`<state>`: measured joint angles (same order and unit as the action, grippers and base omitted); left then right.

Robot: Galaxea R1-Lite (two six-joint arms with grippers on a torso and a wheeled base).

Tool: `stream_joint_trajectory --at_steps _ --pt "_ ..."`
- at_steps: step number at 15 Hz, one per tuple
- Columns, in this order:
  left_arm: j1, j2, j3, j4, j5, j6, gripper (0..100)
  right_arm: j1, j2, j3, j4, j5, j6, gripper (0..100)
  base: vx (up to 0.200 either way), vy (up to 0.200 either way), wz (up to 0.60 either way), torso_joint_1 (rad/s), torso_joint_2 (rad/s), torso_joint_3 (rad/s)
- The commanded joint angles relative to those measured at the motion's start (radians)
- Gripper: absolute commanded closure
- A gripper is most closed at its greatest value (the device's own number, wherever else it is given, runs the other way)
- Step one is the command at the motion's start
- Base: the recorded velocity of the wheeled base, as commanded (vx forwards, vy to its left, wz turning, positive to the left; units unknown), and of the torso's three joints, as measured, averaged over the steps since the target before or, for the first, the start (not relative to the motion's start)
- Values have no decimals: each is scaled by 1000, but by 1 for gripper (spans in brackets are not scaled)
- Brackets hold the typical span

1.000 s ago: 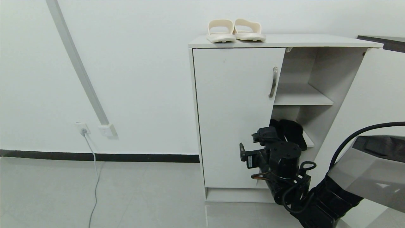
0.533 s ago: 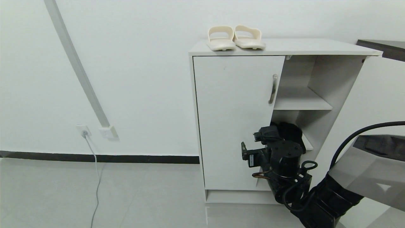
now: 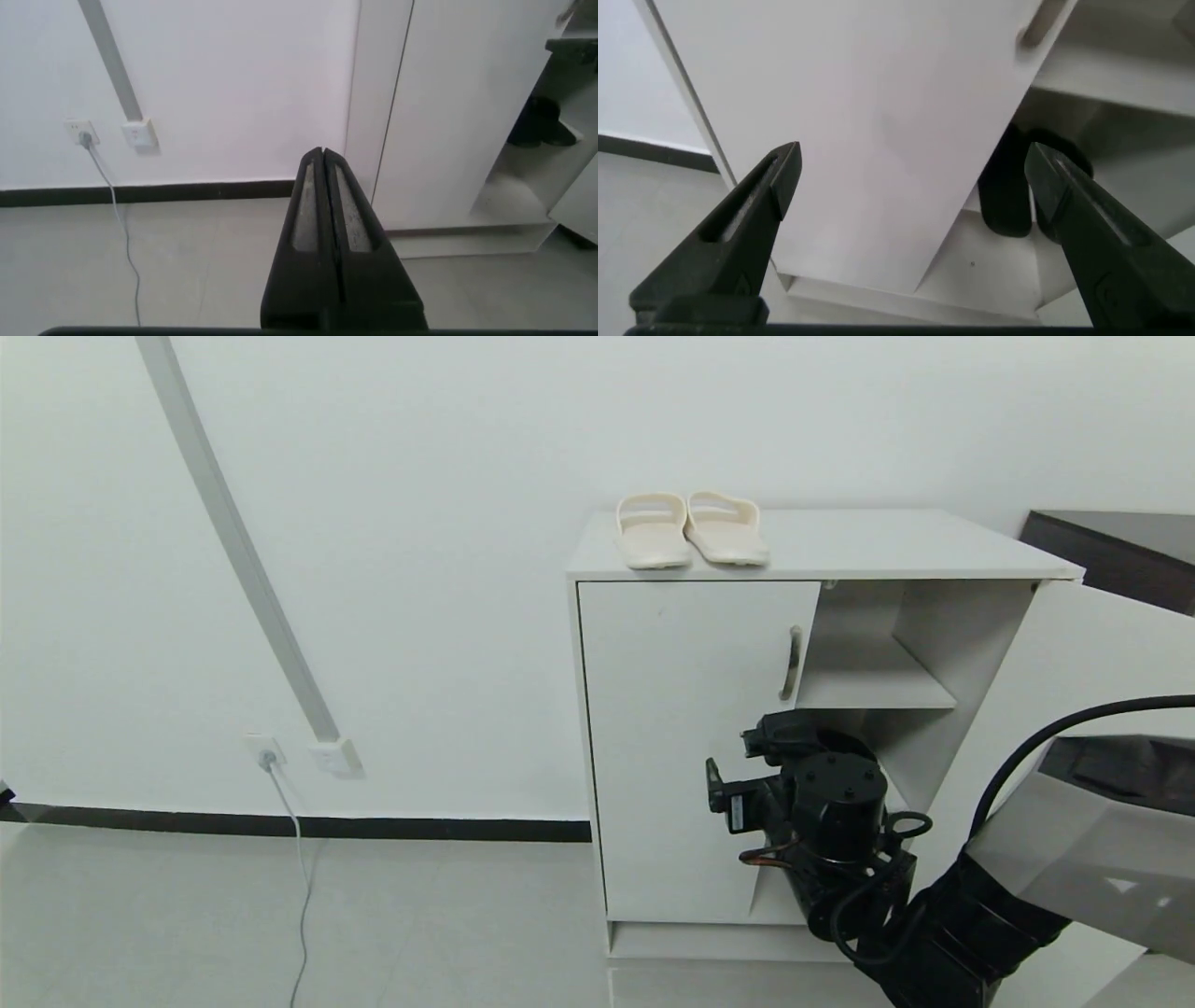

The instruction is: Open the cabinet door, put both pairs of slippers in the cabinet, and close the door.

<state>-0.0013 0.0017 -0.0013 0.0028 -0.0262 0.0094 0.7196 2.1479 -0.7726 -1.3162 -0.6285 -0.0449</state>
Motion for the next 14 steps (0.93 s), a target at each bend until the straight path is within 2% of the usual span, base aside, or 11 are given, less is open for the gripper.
stream_joint_trajectory --at_steps 1,14 --pt "0 1 0 0 0 0 100 0 1 1 0 0 0 0 0 0 0 144 -471 -330" --pt "0 1 0 0 0 0 100 0 7 2 -2 0 0 0 0 0 0 189 -508 -319"
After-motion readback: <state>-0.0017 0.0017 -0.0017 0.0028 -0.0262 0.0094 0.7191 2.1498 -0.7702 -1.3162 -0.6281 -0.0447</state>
